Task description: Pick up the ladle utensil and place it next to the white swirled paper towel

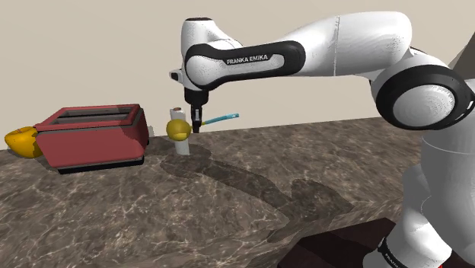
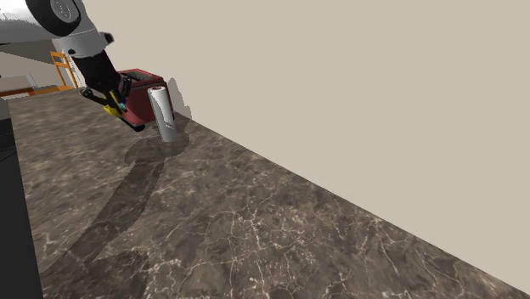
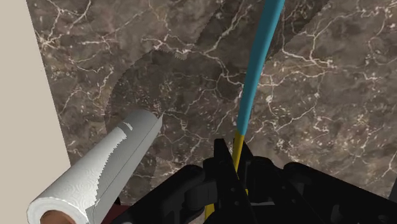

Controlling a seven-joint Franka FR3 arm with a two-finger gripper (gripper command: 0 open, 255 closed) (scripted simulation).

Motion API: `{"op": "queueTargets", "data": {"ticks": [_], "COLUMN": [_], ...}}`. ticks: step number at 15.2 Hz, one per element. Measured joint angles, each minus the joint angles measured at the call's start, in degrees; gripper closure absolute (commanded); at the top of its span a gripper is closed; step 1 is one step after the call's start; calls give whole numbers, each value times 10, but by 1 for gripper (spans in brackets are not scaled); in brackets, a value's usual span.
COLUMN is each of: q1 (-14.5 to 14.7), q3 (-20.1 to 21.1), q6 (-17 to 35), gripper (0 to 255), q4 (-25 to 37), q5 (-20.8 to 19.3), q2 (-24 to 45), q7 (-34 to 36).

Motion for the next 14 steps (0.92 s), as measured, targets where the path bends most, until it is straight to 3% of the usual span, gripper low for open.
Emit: {"op": "queueTargets", "data": {"ticks": [14], "q1": [3], "q3": [3], "q6": [105], "gripper": [255], "q4": [-94], "q5": [2], "q2": [11], "q7": [3]}}
